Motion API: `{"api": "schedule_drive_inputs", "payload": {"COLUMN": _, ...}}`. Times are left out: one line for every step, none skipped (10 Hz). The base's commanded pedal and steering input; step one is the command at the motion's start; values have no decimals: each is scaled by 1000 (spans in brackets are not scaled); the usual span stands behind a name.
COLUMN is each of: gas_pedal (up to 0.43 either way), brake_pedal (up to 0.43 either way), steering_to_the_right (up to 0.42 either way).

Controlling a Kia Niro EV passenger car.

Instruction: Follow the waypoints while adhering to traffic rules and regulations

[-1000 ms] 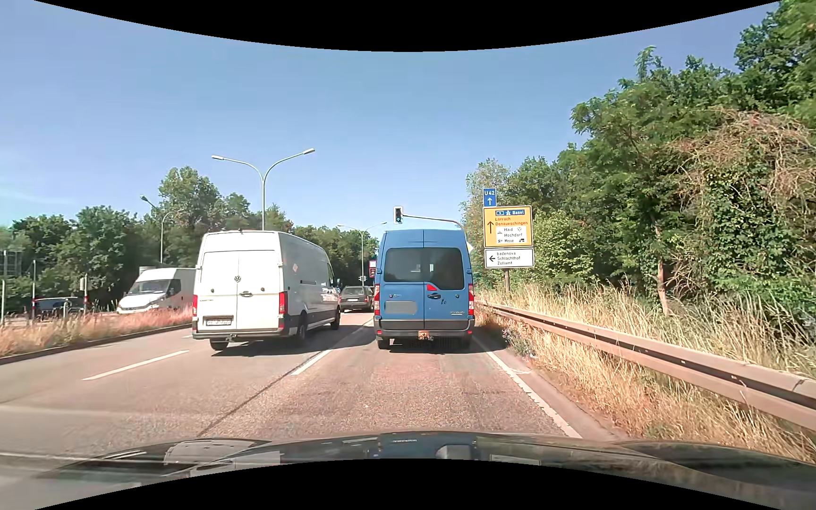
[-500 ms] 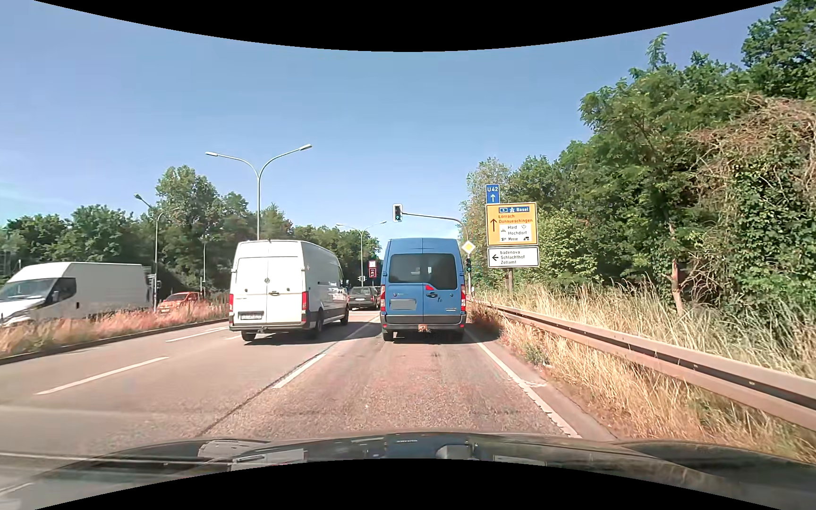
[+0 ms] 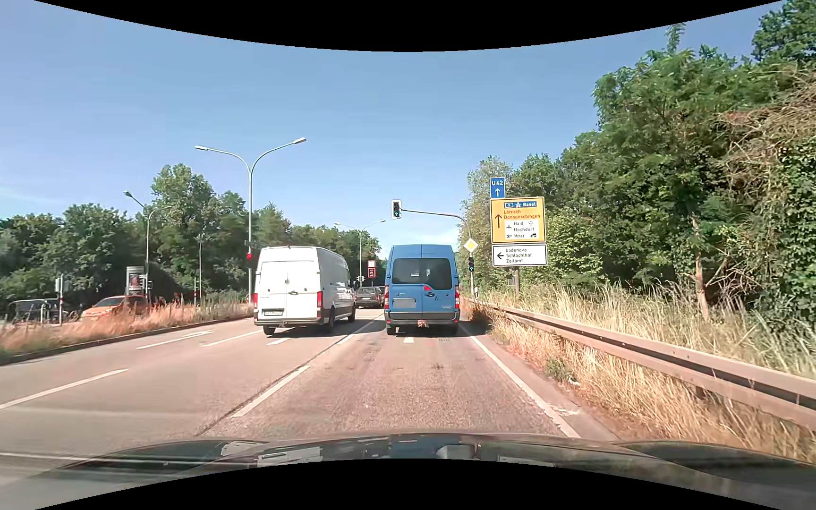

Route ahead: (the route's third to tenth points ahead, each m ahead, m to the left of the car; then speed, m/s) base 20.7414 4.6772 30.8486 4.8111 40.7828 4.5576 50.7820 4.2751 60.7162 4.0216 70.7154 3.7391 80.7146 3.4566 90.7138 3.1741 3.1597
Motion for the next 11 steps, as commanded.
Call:
{"api": "schedule_drive_inputs", "payload": {"gas_pedal": 339, "brake_pedal": 0, "steering_to_the_right": 0}}
{"api": "schedule_drive_inputs", "payload": {"gas_pedal": 331, "brake_pedal": 0, "steering_to_the_right": 0}}
{"api": "schedule_drive_inputs", "payload": {"gas_pedal": 319, "brake_pedal": 0, "steering_to_the_right": 0}}
{"api": "schedule_drive_inputs", "payload": {"gas_pedal": 319, "brake_pedal": 0, "steering_to_the_right": 0}}
{"api": "schedule_drive_inputs", "payload": {"gas_pedal": 319, "brake_pedal": 0, "steering_to_the_right": 0}}
{"api": "schedule_drive_inputs", "payload": {"gas_pedal": 319, "brake_pedal": 0, "steering_to_the_right": 0}}
{"api": "schedule_drive_inputs", "payload": {"gas_pedal": 319, "brake_pedal": 0, "steering_to_the_right": 1}}
{"api": "schedule_drive_inputs", "payload": {"gas_pedal": 319, "brake_pedal": 0, "steering_to_the_right": 1}}
{"api": "schedule_drive_inputs", "payload": {"gas_pedal": 319, "brake_pedal": 0, "steering_to_the_right": 0}}
{"api": "schedule_drive_inputs", "payload": {"gas_pedal": 319, "brake_pedal": 0, "steering_to_the_right": 0}}
{"api": "schedule_drive_inputs", "payload": {"gas_pedal": 319, "brake_pedal": 0, "steering_to_the_right": 0}}
